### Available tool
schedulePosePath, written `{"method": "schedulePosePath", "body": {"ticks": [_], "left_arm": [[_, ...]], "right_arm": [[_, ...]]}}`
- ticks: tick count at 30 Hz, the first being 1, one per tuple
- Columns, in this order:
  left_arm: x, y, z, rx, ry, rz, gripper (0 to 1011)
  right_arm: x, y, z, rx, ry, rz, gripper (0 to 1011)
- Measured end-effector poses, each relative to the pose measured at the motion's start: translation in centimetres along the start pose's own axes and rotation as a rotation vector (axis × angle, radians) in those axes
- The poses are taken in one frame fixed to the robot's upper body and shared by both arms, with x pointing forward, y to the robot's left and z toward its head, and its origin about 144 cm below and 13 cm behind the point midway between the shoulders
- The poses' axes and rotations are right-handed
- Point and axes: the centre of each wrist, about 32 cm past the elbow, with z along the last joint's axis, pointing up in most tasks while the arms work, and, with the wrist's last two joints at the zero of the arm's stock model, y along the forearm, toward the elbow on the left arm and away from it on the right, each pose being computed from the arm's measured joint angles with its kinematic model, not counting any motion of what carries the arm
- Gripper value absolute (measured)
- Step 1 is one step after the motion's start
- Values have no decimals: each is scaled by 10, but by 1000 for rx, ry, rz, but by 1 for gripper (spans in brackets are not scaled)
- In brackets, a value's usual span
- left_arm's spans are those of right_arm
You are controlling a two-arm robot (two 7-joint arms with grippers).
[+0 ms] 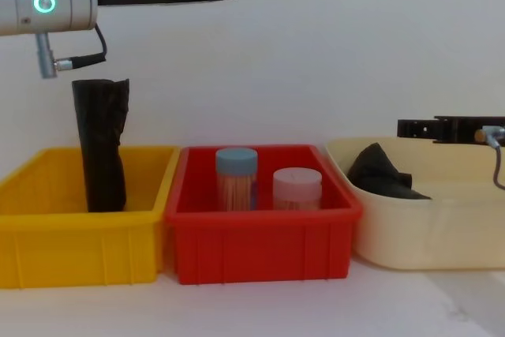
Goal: Pick up the garbage bag with the one hand and transfer it to the other hand.
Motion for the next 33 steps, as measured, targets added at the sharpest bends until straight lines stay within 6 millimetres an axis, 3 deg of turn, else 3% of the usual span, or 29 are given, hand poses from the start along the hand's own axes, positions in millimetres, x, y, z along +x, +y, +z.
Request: {"method": "schedulePosePath", "body": {"ticks": [20, 33], "left_arm": [[-2, 6, 0, -5, -8, 33, 1001], [-2, 7, 0, -6, -9, 38, 1000]], "right_arm": [[-13, -11, 3, -5, -54, 127, 1002], [-42, -16, 7, -31, -162, 282, 1001]]}}
